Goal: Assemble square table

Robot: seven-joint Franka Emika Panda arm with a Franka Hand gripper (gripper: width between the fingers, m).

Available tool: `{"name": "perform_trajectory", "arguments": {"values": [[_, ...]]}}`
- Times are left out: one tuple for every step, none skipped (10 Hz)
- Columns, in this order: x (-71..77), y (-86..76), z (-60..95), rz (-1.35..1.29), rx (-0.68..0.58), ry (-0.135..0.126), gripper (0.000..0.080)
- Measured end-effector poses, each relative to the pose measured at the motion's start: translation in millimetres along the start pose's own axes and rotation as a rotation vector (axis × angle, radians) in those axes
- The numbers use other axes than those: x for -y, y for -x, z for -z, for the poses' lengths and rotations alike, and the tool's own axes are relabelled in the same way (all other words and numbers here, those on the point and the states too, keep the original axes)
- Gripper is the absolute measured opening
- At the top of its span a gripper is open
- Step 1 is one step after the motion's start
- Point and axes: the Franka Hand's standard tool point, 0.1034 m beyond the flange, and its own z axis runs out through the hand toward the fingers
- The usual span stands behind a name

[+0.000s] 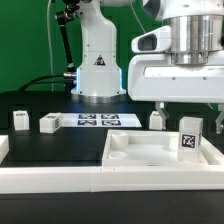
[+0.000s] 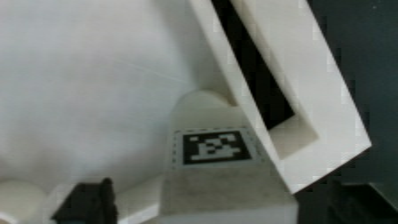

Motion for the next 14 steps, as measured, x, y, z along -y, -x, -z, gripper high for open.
{"name": "perform_trajectory", "arguments": {"values": [[-4.6,6.5,8.9,0.036,-0.011,-0.007,0.0638],[-8.4,14.9,17.2,0.069,-0.01,-0.009,0.0646],[-11.0,19.0,25.9,0.108,0.021,0.001,0.0646],[-6.5,19.0,33.4,0.089,0.024,-0.002,0.0646],[-7.3,19.0,31.3,0.092,0.023,-0.002,0.0649],[-7.7,19.3,30.4,0.092,0.025,-0.001,0.0649],[-7.6,19.3,30.4,0.093,0.025,-0.001,0.0649],[-7.7,19.4,30.1,0.093,0.025,0.0,0.0649],[-7.8,19.5,29.9,0.093,0.025,0.0,0.0649],[-7.8,19.6,29.7,0.093,0.026,0.0,0.0649],[-7.9,19.7,29.4,0.093,0.026,0.001,0.0649],[-8.1,19.8,29.1,0.093,0.026,0.001,0.0649],[-8.6,19.9,28.9,0.111,0.024,0.0,0.0649],[-16.3,22.8,27.3,0.237,-0.002,-0.009,0.0649]]}}
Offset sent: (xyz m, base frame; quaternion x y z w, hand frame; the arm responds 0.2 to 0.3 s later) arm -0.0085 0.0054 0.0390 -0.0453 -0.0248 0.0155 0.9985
